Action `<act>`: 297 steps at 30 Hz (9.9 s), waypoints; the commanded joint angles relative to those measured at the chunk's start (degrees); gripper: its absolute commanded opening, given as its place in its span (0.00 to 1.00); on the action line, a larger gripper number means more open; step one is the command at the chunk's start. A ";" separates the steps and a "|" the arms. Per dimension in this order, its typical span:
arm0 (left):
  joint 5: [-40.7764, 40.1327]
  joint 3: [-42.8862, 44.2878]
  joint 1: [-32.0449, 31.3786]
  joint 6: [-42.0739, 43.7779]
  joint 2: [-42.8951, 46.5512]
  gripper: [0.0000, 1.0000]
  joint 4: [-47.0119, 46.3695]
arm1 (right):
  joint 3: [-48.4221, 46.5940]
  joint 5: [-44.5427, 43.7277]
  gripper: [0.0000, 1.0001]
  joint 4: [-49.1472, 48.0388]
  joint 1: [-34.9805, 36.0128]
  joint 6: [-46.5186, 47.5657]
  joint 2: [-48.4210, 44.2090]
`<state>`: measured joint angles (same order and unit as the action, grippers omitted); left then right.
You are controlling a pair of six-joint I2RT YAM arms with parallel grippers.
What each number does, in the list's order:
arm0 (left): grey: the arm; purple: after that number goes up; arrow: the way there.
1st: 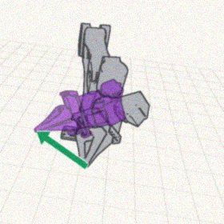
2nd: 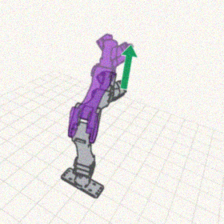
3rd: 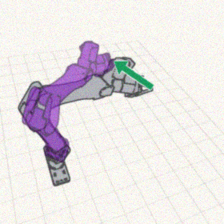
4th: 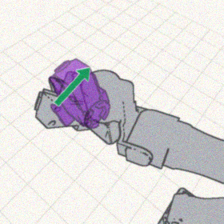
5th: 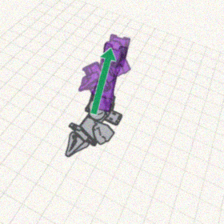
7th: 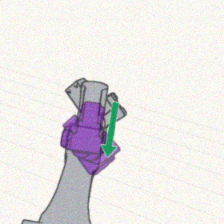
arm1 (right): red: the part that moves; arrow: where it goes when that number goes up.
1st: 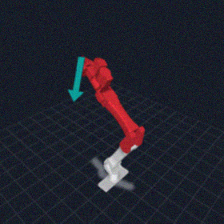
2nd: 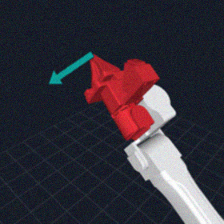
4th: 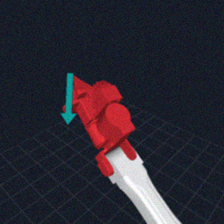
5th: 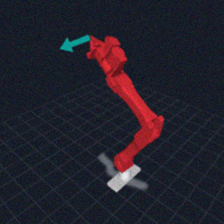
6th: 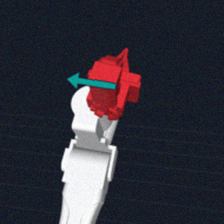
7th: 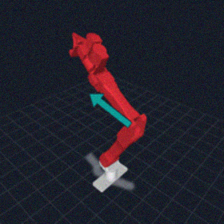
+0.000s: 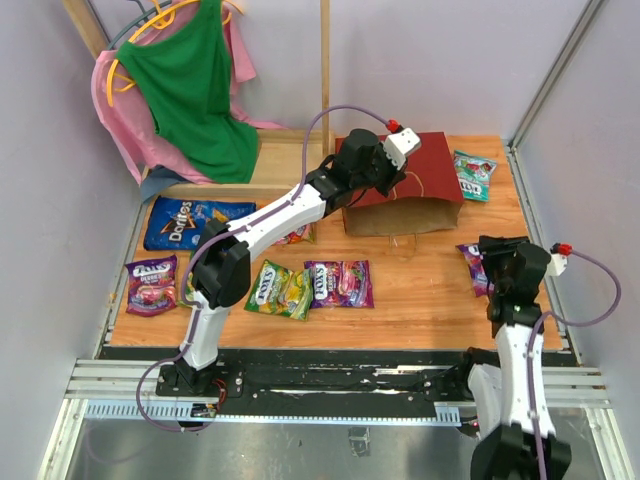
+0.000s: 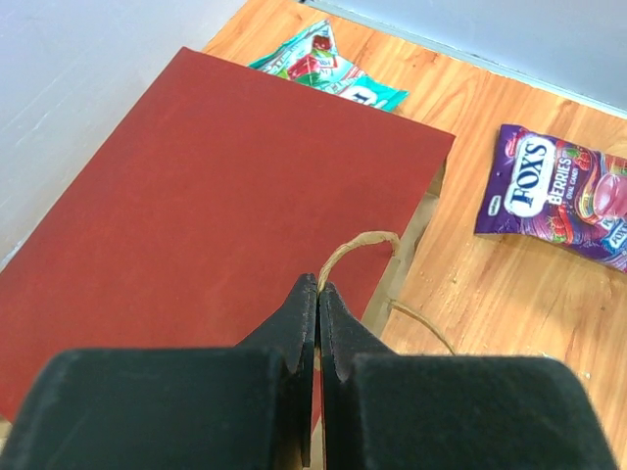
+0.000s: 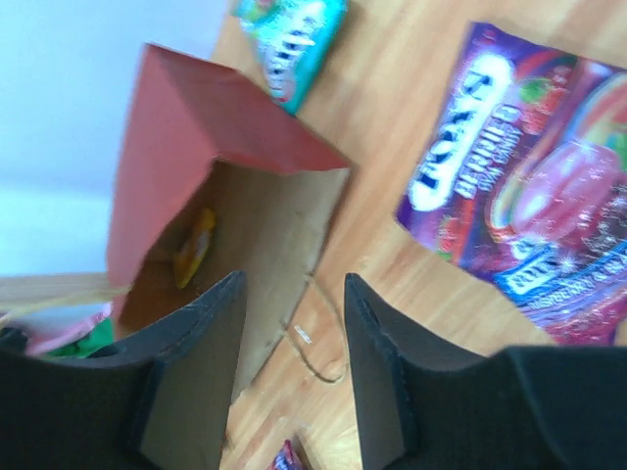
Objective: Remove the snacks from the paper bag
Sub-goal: Place the snack at the center of the board, then adjust the snack at the center of the board, then take out the snack from the paper bag.
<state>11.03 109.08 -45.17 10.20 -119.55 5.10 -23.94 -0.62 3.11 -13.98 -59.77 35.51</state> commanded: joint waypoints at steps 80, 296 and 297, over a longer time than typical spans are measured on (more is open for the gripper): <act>3.34 -7.19 4.97 -1.85 3.31 0.04 -3.10 | -21.21 -15.98 0.92 11.06 -8.90 -3.03 43.19; 27.56 -23.87 9.00 -1.33 17.24 0.94 -14.90 | -27.38 -18.56 0.70 -70.99 36.65 -29.43 91.62; 28.28 -23.32 8.78 -0.24 16.91 0.94 -13.86 | -27.19 -18.47 0.70 -71.11 36.65 -29.58 91.63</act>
<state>32.95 85.27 -36.40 3.01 -103.77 -7.29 -52.21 -17.69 -67.33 23.14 -88.16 125.29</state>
